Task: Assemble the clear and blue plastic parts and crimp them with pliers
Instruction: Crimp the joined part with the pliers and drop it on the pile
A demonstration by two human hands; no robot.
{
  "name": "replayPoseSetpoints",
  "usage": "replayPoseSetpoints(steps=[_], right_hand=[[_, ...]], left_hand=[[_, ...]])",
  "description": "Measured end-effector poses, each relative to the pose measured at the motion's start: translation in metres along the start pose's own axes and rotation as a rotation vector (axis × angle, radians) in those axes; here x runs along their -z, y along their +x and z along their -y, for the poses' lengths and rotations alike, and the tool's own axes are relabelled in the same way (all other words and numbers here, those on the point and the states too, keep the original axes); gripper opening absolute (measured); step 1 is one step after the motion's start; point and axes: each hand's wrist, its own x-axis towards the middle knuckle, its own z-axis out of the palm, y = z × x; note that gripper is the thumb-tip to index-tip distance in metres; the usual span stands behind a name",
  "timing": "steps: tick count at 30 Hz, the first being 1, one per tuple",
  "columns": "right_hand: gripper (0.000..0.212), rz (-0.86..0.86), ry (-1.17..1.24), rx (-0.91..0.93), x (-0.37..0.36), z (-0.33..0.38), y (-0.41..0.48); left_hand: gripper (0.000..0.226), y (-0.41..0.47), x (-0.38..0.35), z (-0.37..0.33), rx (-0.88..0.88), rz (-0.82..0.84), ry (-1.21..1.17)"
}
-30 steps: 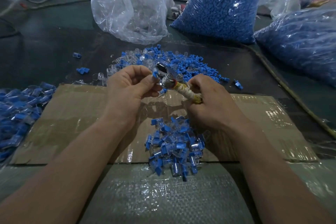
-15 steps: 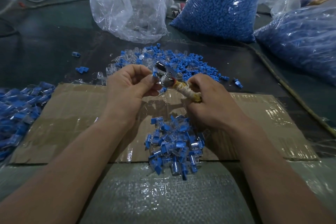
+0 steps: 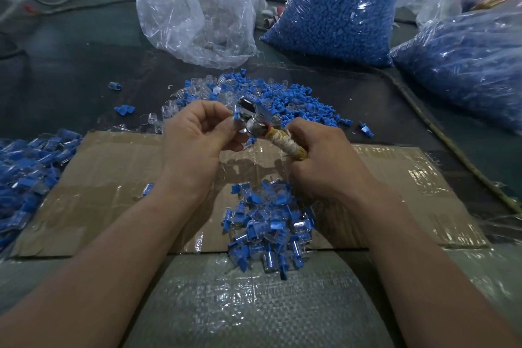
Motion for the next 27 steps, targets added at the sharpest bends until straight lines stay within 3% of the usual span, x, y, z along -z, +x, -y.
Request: replayPoseSetpoints(steps=[8, 22, 24, 27], right_hand=[[0.032, -0.047, -0.035, -0.020, -0.001, 0.003, 0.000], [0.022, -0.092, -0.038, -0.035, 0.007, -0.019, 0.003], [0.025, -0.091, -0.056, -0.073, 0.013, -0.024, 0.003], [0.037, 0.015, -0.103, -0.092, 0.020, -0.029, 0.003]], left_hand=[[0.011, 0.000, 0.002, -0.001, -0.003, 0.001, 0.036], [0.011, 0.008, 0.009, -0.001, 0.102, -0.044, -0.029], [0.003, 0.007, 0.013, -0.004, 0.158, 0.047, -0.045], [0.008, 0.004, 0.016, -0.007, 0.247, 0.302, 0.010]])
